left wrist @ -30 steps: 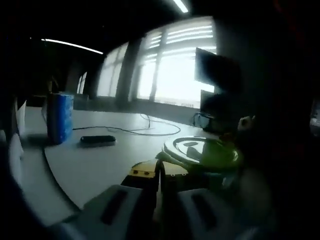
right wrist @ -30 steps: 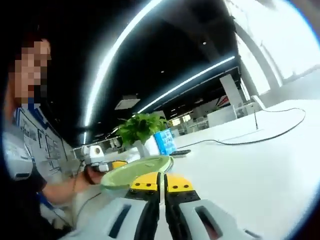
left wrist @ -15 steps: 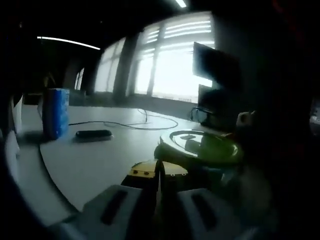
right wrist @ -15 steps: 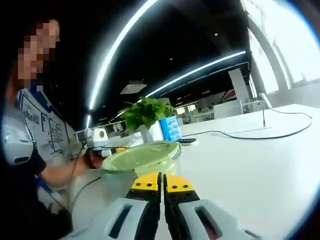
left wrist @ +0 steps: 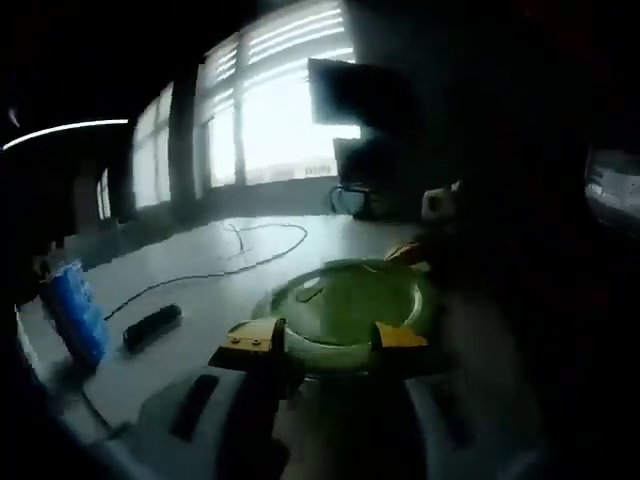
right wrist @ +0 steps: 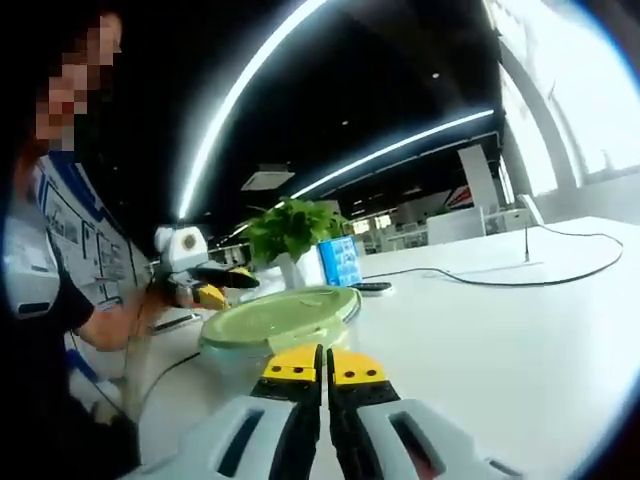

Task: Pick up the tomato from the tabletop place it into the food storage container close the lid and lock the latches

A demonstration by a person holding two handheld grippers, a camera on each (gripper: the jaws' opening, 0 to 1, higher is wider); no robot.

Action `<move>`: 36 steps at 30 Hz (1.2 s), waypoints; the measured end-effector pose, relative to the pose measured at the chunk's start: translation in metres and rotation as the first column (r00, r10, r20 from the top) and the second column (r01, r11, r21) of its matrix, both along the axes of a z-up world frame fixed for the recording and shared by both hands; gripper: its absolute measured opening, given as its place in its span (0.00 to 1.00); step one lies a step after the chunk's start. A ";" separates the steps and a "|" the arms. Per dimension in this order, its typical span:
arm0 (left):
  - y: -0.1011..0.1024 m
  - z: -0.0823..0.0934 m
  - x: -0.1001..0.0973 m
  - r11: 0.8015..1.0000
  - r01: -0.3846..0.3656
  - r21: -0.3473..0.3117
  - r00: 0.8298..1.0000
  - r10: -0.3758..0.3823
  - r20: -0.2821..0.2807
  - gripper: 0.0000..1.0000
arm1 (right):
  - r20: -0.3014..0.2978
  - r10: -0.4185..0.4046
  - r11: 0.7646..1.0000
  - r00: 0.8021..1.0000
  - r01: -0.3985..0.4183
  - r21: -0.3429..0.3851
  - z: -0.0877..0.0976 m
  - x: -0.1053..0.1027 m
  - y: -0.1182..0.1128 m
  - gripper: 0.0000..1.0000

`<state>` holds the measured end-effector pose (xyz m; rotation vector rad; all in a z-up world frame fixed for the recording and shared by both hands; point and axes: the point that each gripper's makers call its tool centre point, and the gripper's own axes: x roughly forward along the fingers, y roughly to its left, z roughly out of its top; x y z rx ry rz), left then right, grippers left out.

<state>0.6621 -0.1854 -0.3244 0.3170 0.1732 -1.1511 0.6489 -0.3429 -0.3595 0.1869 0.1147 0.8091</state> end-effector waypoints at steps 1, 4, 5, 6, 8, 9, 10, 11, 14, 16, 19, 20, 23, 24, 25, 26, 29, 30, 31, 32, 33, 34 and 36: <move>-0.005 0.000 -0.002 0.999 0.033 0.043 0.999 -0.034 0.010 0.29 | 0.004 0.003 1.000 1.000 -0.003 0.000 0.001 -0.001 0.000 0.00; -0.020 -0.001 -0.002 0.987 0.073 0.145 0.997 -0.069 -0.033 0.30 | 0.012 0.002 1.000 1.000 -0.002 -0.005 0.001 -0.001 0.001 0.00; -0.024 0.001 0.001 0.987 0.079 0.143 0.996 -0.074 -0.043 0.31 | 0.013 0.002 1.000 1.000 -0.002 -0.005 0.001 -0.001 0.001 0.00; -0.024 -0.002 0.004 0.982 0.080 0.169 0.994 -0.066 -0.085 0.31 | 0.014 0.001 1.000 1.000 -0.001 -0.006 0.001 -0.001 0.001 0.00; -0.020 -0.015 0.009 0.963 0.076 0.260 0.992 -0.045 -0.122 0.31 | 0.021 0.003 1.000 1.000 -0.003 -0.010 0.001 -0.002 0.001 0.00; -0.017 -0.023 0.009 0.946 0.095 0.310 0.990 -0.057 -0.128 0.30 | 0.023 0.004 1.000 1.000 -0.004 -0.010 0.002 -0.002 0.001 0.00; -0.024 -0.020 0.012 0.965 0.072 0.251 0.985 -0.029 -0.171 0.30 | 0.023 0.006 1.000 1.000 -0.005 -0.010 0.002 -0.002 0.001 0.00; -0.024 -0.021 0.012 0.962 0.079 0.261 0.980 -0.027 -0.198 0.30 | 0.025 0.007 1.000 1.000 -0.007 -0.011 0.002 -0.003 0.002 0.00; -0.027 -0.024 0.012 0.961 0.082 0.263 0.975 -0.023 -0.221 0.30 | 0.029 0.012 1.000 1.000 -0.011 -0.010 0.002 -0.004 0.002 0.00; -0.030 -0.022 0.013 0.959 0.097 0.265 0.977 -0.041 -0.209 0.33 | 0.032 0.014 1.000 0.999 -0.013 -0.012 0.002 -0.004 0.003 0.00; -0.029 -0.023 0.014 0.959 0.100 0.266 0.976 -0.043 -0.213 0.40 | 0.038 0.018 1.000 0.999 -0.017 -0.013 0.003 -0.005 0.003 0.00; -0.030 -0.023 0.014 0.959 0.106 0.262 0.976 -0.049 -0.213 0.41 | 0.041 0.018 1.000 0.999 -0.017 -0.014 0.003 -0.005 0.003 0.00; -0.035 -0.023 0.013 0.960 0.129 0.248 0.972 -0.073 -0.222 0.48 | 0.042 0.020 1.000 0.999 -0.020 -0.014 0.003 -0.005 0.004 0.00; -0.036 -0.023 0.012 0.957 0.134 0.257 0.971 -0.075 -0.227 0.48 | 0.043 0.021 1.000 0.999 -0.020 -0.013 0.004 -0.005 0.004 0.00; -0.036 -0.024 0.013 0.948 0.146 0.282 0.968 -0.078 -0.238 0.48 | 0.043 0.021 1.000 0.999 -0.020 -0.013 0.004 -0.005 0.004 0.00; -0.037 -0.024 0.015 0.943 0.152 0.296 0.966 -0.078 -0.246 0.49 | 0.044 0.021 1.000 0.999 -0.020 -0.013 0.004 -0.005 0.004 0.00; -0.042 -0.026 0.018 0.903 0.195 0.384 0.959 -0.093 -0.269 0.52 | 0.047 0.027 1.000 0.999 -0.026 -0.012 0.004 -0.006 0.005 0.00; -0.044 -0.026 0.021 0.889 0.204 0.410 0.959 -0.098 -0.264 0.53 | 0.047 0.027 1.000 0.999 -0.026 -0.012 0.004 -0.006 0.005 0.00; -0.047 -0.026 0.021 0.869 0.216 0.445 0.958 -0.100 -0.269 0.54 | 0.048 0.027 1.000 0.998 -0.026 -0.012 0.004 -0.006 0.005 0.00; -0.050 -0.027 0.022 0.855 0.226 0.466 0.957 -0.106 -0.268 0.55 | 0.049 0.027 1.000 0.998 -0.026 -0.013 0.004 -0.006 0.005 0.00; -0.055 -0.027 0.022 0.839 0.241 0.488 0.955 -0.116 -0.273 0.56 | 0.051 0.027 1.000 0.998 -0.027 -0.014 0.004 -0.006 0.005 0.00; -0.057 -0.029 0.019 0.824 0.257 0.505 0.950 -0.119 -0.289 0.57 | 0.050 0.028 1.000 0.998 -0.027 -0.014 0.004 -0.006 0.005 0.00; -0.060 -0.031 0.016 0.797 0.278 0.536 0.941 -0.114 -0.319 0.57 | 0.052 0.028 1.000 0.998 -0.027 -0.014 0.005 -0.006 0.005 0.00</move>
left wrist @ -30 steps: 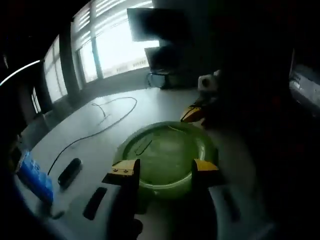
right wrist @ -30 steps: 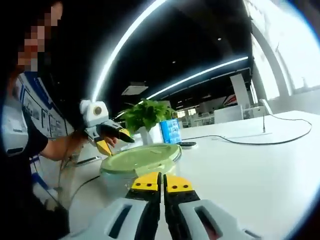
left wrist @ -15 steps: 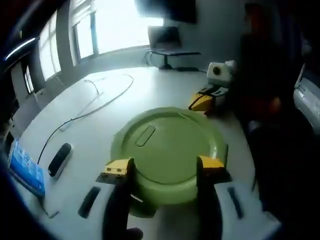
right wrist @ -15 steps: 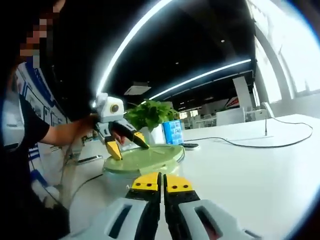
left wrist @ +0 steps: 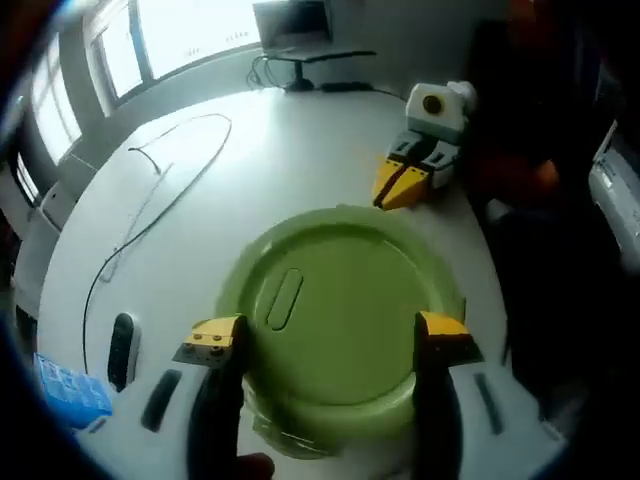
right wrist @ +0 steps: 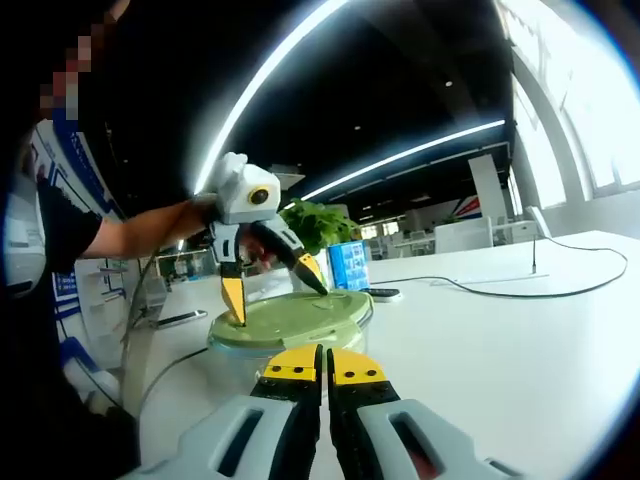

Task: Pick up the tomato from the tabletop place it into the food storage container close the lid and lock the latches

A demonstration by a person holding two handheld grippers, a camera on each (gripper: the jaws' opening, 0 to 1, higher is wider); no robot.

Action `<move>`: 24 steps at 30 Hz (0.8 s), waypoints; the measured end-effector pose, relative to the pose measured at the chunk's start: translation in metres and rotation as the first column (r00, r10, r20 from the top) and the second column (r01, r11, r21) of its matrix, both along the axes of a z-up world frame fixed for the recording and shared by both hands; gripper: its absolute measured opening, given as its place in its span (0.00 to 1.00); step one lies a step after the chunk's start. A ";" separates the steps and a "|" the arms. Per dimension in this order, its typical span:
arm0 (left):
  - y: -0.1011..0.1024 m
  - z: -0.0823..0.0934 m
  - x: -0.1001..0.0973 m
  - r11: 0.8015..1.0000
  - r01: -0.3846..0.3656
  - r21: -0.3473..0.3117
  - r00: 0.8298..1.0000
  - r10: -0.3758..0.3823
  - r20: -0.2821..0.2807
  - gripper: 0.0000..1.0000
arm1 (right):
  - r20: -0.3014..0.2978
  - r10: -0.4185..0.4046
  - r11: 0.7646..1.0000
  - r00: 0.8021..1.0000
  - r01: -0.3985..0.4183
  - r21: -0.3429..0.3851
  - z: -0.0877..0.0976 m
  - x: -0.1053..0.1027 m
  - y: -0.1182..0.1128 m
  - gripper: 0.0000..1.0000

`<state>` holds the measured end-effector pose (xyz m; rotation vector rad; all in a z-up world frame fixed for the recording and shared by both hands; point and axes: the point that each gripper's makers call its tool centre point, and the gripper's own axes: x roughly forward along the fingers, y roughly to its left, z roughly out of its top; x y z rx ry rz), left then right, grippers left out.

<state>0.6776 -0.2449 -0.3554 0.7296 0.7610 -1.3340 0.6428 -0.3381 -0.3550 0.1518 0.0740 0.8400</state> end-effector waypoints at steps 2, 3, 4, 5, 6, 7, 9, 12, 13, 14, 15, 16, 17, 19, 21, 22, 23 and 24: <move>-0.004 0.000 0.000 1.000 0.016 0.020 1.000 -0.016 0.004 0.56 | 0.003 0.000 1.000 1.000 0.000 -0.002 0.000 0.000 0.000 0.00; -0.005 0.000 -0.001 0.999 0.029 0.029 1.000 -0.029 0.000 0.56 | 0.004 0.000 1.000 1.000 0.000 -0.002 0.000 0.000 0.000 0.00; -0.005 -0.001 -0.001 0.999 0.035 0.033 0.999 -0.034 -0.002 0.56 | 0.004 0.000 1.000 1.000 0.000 -0.002 0.000 0.000 0.000 0.00; -0.005 -0.001 -0.002 0.999 0.033 0.035 0.999 -0.033 -0.005 0.56 | 0.004 0.000 1.000 1.000 0.000 -0.002 0.000 0.000 -0.001 0.00; -0.006 -0.001 -0.003 0.998 0.046 0.039 0.999 -0.046 -0.009 0.56 | 0.005 0.000 1.000 1.000 0.000 -0.003 0.000 0.000 -0.001 0.00; -0.007 -0.001 -0.004 0.998 0.054 0.042 0.998 -0.054 -0.010 0.56 | 0.006 0.000 1.000 1.000 0.000 -0.004 0.000 0.000 -0.001 0.00; -0.010 -0.002 -0.007 0.995 0.074 0.062 0.997 -0.072 -0.024 0.58 | 0.007 -0.001 1.000 1.000 0.001 -0.004 0.001 -0.001 -0.001 0.00; -0.013 -0.003 -0.010 0.989 0.097 0.110 0.995 -0.094 -0.029 0.60 | 0.010 -0.001 1.000 1.000 0.001 -0.006 0.001 -0.001 -0.001 0.00; -0.012 -0.003 -0.011 0.984 0.118 0.131 0.993 -0.116 -0.026 0.60 | 0.010 -0.001 1.000 1.000 0.001 -0.006 0.001 -0.001 -0.001 0.00; -0.014 -0.003 -0.010 0.982 0.119 0.145 0.993 -0.116 -0.031 0.60 | 0.008 0.000 1.000 1.000 0.000 -0.004 0.001 -0.001 -0.001 0.00; -0.014 -0.004 -0.009 0.980 0.127 0.154 0.992 -0.124 -0.030 0.59 | 0.007 0.001 1.000 1.000 -0.001 -0.003 0.001 -0.001 -0.001 0.00; -0.015 -0.004 -0.008 0.977 0.128 0.170 0.992 -0.126 -0.025 0.58 | 0.007 0.001 1.000 1.000 -0.001 -0.003 0.001 -0.001 -0.001 0.00; -0.015 -0.004 -0.008 0.975 0.131 0.178 0.991 -0.128 -0.025 0.58 | 0.008 0.001 1.000 1.000 -0.001 -0.003 0.001 -0.001 -0.001 0.00; -0.016 -0.004 -0.009 0.970 0.130 0.206 0.991 -0.127 -0.028 0.58 | 0.009 0.001 1.000 1.000 -0.001 -0.004 0.001 -0.001 -0.001 0.00; -0.018 -0.004 -0.010 0.966 0.138 0.216 0.990 -0.134 -0.033 0.59 | 0.015 0.000 1.000 1.000 0.000 -0.007 0.001 -0.001 -0.001 0.00; -0.020 -0.005 -0.011 0.966 0.141 0.217 0.990 -0.137 -0.036 0.59 | 0.019 0.000 1.000 1.000 0.001 -0.010 0.001 -0.001 -0.001 0.00; -0.021 -0.005 -0.011 0.965 0.143 0.218 0.990 -0.138 -0.038 0.60 | 0.021 0.000 1.000 1.000 0.001 -0.011 0.001 -0.001 -0.001 0.00; -0.022 -0.005 -0.011 0.964 0.143 0.225 0.990 -0.141 -0.023 0.60 | 0.023 -0.001 1.000 1.000 0.001 -0.013 0.001 -0.001 -0.001 0.00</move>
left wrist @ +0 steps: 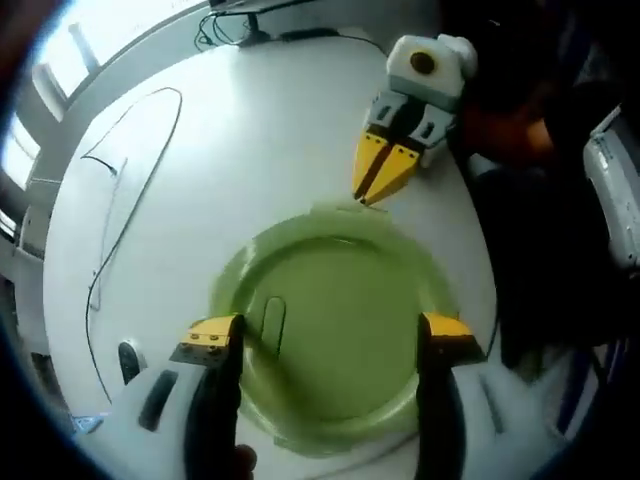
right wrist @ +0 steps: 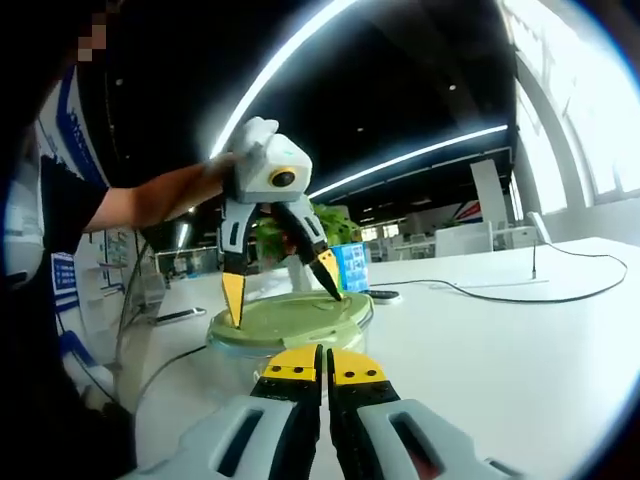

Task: Pick up the tomato from the tabletop place it into the food storage container close the lid and lock the latches

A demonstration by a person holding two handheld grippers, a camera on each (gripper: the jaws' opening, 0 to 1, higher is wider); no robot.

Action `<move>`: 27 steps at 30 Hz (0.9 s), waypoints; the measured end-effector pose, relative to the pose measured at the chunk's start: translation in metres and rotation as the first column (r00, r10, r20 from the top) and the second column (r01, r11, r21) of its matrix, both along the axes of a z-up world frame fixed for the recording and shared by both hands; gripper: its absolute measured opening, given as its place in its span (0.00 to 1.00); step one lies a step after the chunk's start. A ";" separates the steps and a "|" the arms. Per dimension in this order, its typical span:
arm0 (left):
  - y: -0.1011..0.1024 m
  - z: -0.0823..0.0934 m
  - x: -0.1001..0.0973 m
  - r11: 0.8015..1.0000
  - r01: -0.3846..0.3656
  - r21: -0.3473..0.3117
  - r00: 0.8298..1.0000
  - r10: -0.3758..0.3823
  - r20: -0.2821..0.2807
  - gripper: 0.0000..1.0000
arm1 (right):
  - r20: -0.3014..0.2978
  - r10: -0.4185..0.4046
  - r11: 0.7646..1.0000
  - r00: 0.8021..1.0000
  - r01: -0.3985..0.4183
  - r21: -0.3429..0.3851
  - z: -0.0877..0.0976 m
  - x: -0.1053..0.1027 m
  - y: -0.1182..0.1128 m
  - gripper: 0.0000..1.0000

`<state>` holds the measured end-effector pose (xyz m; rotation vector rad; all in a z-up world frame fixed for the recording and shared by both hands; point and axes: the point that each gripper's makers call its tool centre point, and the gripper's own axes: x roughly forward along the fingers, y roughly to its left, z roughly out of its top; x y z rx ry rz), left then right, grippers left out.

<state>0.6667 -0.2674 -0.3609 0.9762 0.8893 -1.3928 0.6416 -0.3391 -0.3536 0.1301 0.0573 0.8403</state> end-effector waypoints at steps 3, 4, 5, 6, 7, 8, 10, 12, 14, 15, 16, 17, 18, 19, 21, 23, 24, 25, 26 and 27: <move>-0.002 0.001 -0.001 0.999 -0.015 0.036 1.000 0.015 -0.003 0.59 | -0.003 0.002 1.000 1.000 -0.002 0.002 0.000 0.000 0.000 0.00; -0.001 0.002 -0.002 0.999 -0.008 0.047 1.000 0.008 -0.001 0.59 | -0.005 0.003 1.000 1.000 -0.002 0.003 0.000 0.000 0.000 0.00; -0.002 0.002 -0.003 0.999 0.003 0.053 1.000 -0.004 0.002 0.59 | -0.005 0.003 1.000 1.000 -0.003 0.002 0.000 0.000 0.000 0.00; -0.002 0.002 -0.002 0.998 0.010 0.057 1.000 -0.010 0.003 0.59 | -0.004 0.002 1.000 1.000 -0.002 0.001 0.000 0.000 0.000 0.00; -0.002 0.002 -0.003 0.998 0.015 0.063 1.000 -0.015 0.004 0.58 | -0.004 0.002 1.000 1.000 -0.002 0.000 0.000 0.000 0.000 0.00; -0.001 0.002 -0.004 0.998 0.018 0.063 1.000 -0.019 0.006 0.59 | -0.003 0.002 1.000 1.000 -0.002 0.000 0.000 0.000 0.001 0.00; -0.001 0.002 -0.004 0.997 0.024 0.068 1.000 -0.024 0.008 0.58 | -0.001 0.001 1.000 1.000 -0.001 -0.001 0.000 0.000 0.001 0.00; -0.001 0.002 -0.005 0.997 0.035 0.071 0.999 -0.036 0.008 0.58 | 0.000 0.001 1.000 1.000 -0.001 -0.001 0.000 0.000 0.001 0.00; -0.002 0.001 -0.007 0.997 0.035 0.070 0.999 -0.035 0.007 0.57 | 0.004 0.001 1.000 1.000 -0.001 -0.002 0.000 0.000 0.001 0.00; -0.002 0.001 -0.011 0.996 0.054 0.072 0.999 -0.054 0.003 0.56 | 0.006 0.000 1.000 1.000 0.000 -0.002 0.000 0.000 0.001 0.00; -0.001 0.001 -0.012 0.996 0.058 0.073 0.998 -0.058 0.004 0.56 | 0.010 0.000 1.000 1.000 0.000 -0.004 0.000 0.000 0.001 0.00; -0.002 0.000 -0.011 0.995 0.050 0.082 0.999 -0.050 0.002 0.55 | 0.013 -0.002 1.000 1.000 0.002 -0.006 0.000 0.000 0.001 0.00; -0.002 0.000 -0.013 0.995 0.051 0.089 0.999 -0.052 0.005 0.55 | 0.014 -0.002 1.000 1.000 0.002 -0.006 0.000 0.001 0.001 0.00; -0.002 -0.001 -0.013 0.994 0.042 0.101 0.999 -0.043 0.006 0.55 | 0.015 -0.002 1.000 1.000 0.002 -0.006 0.000 0.001 0.001 0.00; -0.001 -0.001 -0.014 0.993 0.034 0.110 0.999 -0.035 0.006 0.55 | 0.015 -0.002 1.000 1.000 0.003 -0.006 0.000 0.001 0.001 0.00; -0.001 -0.002 -0.015 0.993 0.022 0.113 1.000 -0.023 0.003 0.56 | 0.017 -0.003 1.000 1.000 0.003 -0.007 0.000 0.001 0.002 0.00; -0.001 -0.002 -0.016 0.993 0.022 0.115 1.000 -0.022 0.003 0.56 | 0.019 -0.003 1.000 1.000 0.004 -0.008 0.000 0.001 0.002 0.00; 0.000 -0.002 -0.017 0.993 0.017 0.114 1.000 -0.017 0.003 0.56 | 0.019 -0.003 1.000 1.000 0.004 -0.008 0.000 0.001 0.001 0.00; 0.002 -0.002 -0.018 0.994 0.019 0.110 1.000 -0.019 0.004 0.56 | 0.019 0.002 1.000 1.000 -0.002 -0.008 0.001 0.000 0.002 0.00; 0.002 -0.003 -0.018 0.994 0.021 0.106 1.000 -0.022 0.004 0.56 | 0.015 0.011 1.000 1.000 -0.011 -0.004 0.001 -0.002 0.003 0.00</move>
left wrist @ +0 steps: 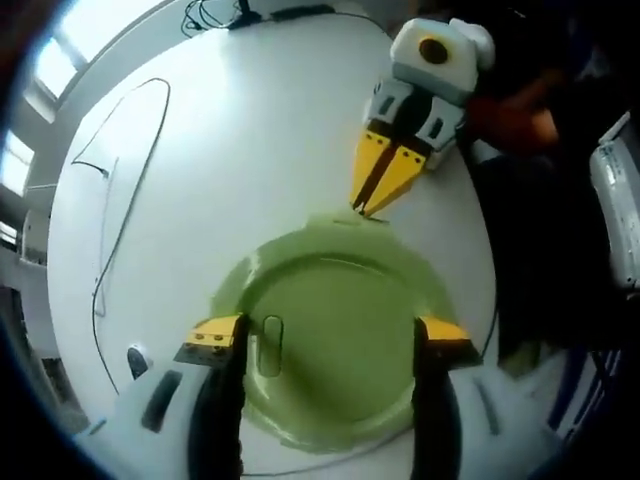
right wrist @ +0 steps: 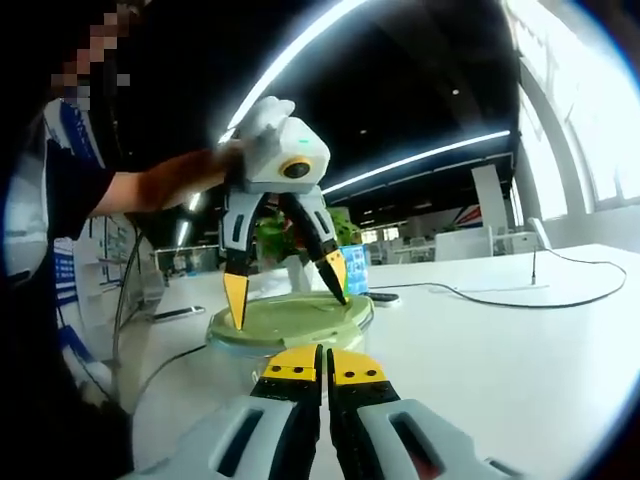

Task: Pick up the tomato from the tabletop place it into the food storage container close the lid and lock the latches

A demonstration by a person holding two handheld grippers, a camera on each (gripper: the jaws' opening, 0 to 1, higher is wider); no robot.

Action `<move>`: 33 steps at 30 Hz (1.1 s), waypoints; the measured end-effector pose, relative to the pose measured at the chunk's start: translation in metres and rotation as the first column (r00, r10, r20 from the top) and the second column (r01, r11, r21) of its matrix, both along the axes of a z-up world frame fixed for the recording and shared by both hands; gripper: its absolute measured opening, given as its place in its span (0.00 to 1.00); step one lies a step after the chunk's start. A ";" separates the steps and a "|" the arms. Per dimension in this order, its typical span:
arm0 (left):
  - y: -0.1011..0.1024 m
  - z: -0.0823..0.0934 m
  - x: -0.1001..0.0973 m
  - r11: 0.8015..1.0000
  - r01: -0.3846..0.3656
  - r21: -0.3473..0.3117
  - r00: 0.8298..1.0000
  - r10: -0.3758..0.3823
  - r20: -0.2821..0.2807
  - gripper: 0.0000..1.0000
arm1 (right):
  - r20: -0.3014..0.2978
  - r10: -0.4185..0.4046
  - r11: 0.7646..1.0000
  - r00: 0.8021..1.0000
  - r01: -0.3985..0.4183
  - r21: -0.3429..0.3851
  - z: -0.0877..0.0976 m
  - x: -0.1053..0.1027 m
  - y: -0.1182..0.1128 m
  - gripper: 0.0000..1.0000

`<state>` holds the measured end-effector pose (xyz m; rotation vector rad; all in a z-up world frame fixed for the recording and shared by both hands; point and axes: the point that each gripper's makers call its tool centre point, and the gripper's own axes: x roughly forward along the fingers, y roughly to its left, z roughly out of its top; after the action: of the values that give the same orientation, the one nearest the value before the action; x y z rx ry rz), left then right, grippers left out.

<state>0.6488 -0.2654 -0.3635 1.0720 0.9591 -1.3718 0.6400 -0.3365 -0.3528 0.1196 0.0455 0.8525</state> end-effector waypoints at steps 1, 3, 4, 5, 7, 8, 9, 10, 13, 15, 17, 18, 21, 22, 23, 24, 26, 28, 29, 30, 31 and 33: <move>0.001 0.000 0.000 1.000 0.009 -0.006 1.000 -0.009 0.001 0.55 | 0.000 0.008 1.000 1.000 -0.008 0.002 0.000 -0.001 0.001 0.00; -0.001 0.000 0.000 1.000 0.008 -0.009 1.000 -0.008 0.001 0.55 | 0.007 0.010 1.000 1.000 -0.010 -0.006 0.000 -0.001 0.001 0.00; -0.001 0.000 0.000 1.000 0.006 -0.009 1.000 -0.006 0.001 0.55 | 0.016 0.011 1.000 1.000 -0.011 -0.013 0.000 -0.001 0.001 0.00; 0.000 -0.001 0.000 1.000 0.008 -0.012 1.000 -0.008 0.001 0.55 | 0.022 0.009 1.000 1.000 -0.009 -0.019 0.000 -0.001 0.000 0.00; 0.000 -0.001 0.002 0.999 0.002 -0.033 1.000 -0.002 -0.006 0.56 | 0.021 -0.007 1.000 1.000 0.007 -0.026 -0.002 0.003 -0.001 0.00; 0.001 -0.001 0.001 0.999 0.004 -0.039 1.000 -0.004 -0.006 0.56 | 0.019 -0.006 1.000 1.000 0.006 -0.024 -0.002 0.003 -0.001 0.00; 0.000 -0.001 0.002 0.999 0.006 -0.049 1.000 -0.006 -0.005 0.56 | 0.018 -0.006 1.000 1.000 0.006 -0.022 -0.001 0.003 -0.001 0.00; 0.000 -0.001 0.002 0.999 0.005 -0.054 1.000 -0.005 -0.005 0.56 | 0.018 -0.006 1.000 1.000 0.006 -0.022 -0.001 0.003 -0.001 0.00; 0.000 -0.001 0.004 0.997 0.012 -0.072 1.000 -0.012 0.000 0.57 | 0.021 -0.006 1.000 1.000 0.006 -0.019 -0.001 0.002 -0.001 0.00; -0.001 0.000 0.005 0.997 0.008 -0.074 1.000 -0.008 -0.001 0.57 | 0.028 -0.003 1.000 1.000 0.004 -0.018 0.000 0.002 0.000 0.00; 0.000 0.000 0.005 0.998 -0.015 -0.065 1.000 0.015 -0.007 0.56 | 0.029 -0.003 1.000 1.000 0.003 -0.018 0.000 0.001 0.000 0.00; -0.001 0.000 0.006 0.997 -0.004 -0.071 1.000 0.003 -0.006 0.56 | 0.028 -0.003 1.000 1.000 0.004 -0.016 0.000 0.001 0.000 0.00; -0.002 0.001 0.006 0.997 0.002 -0.080 1.000 -0.002 -0.003 0.55 | 0.027 -0.002 1.000 1.000 0.003 -0.015 0.000 0.001 0.000 0.00; -0.001 0.001 0.006 0.997 -0.003 -0.080 1.000 0.003 0.004 0.55 | 0.027 -0.002 1.000 1.000 0.003 -0.014 0.000 0.001 0.000 0.00; 0.004 0.001 0.007 0.997 -0.052 -0.053 0.999 0.052 -0.003 0.55 | 0.027 -0.002 1.000 1.000 0.003 -0.013 0.000 0.001 0.000 0.00; 0.003 0.001 0.009 0.998 -0.035 -0.050 0.999 0.035 -0.002 0.55 | 0.026 -0.002 1.000 1.000 0.002 -0.012 0.000 0.001 0.000 0.00; 0.008 0.000 0.008 1.000 -0.007 -0.013 1.000 0.007 0.000 0.56 | 0.026 -0.002 1.000 1.000 0.002 -0.011 0.000 0.001 0.000 0.00; 0.010 0.000 0.010 1.000 -0.007 0.016 1.000 0.007 0.008 0.59 | 0.027 -0.001 1.000 1.000 0.001 -0.011 0.000 0.001 0.000 0.00; 0.012 -0.001 0.012 0.999 0.000 0.036 1.000 0.000 0.007 0.61 | 0.027 0.001 1.000 1.000 0.000 -0.010 0.000 0.000 0.000 0.00; 0.009 -0.001 0.016 0.999 -0.014 0.029 1.000 0.015 -0.009 0.61 | 0.027 0.001 1.000 1.000 -0.001 -0.009 0.000 0.000 0.001 0.00; 0.011 0.001 0.017 0.999 -0.012 0.045 1.000 0.013 -0.011 0.61 | 0.029 0.001 1.000 1.000 -0.001 -0.009 0.000 0.000 0.001 0.00; 0.012 0.000 0.020 0.996 0.015 0.087 1.000 -0.015 -0.006 0.59 | 0.029 0.008 1.000 1.000 -0.007 -0.018 -0.001 -0.001 0.002 0.00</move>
<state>0.6685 -0.2530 -0.3636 1.1437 1.0243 -1.3557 0.6393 -0.3344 -0.3539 0.0902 0.0264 0.8609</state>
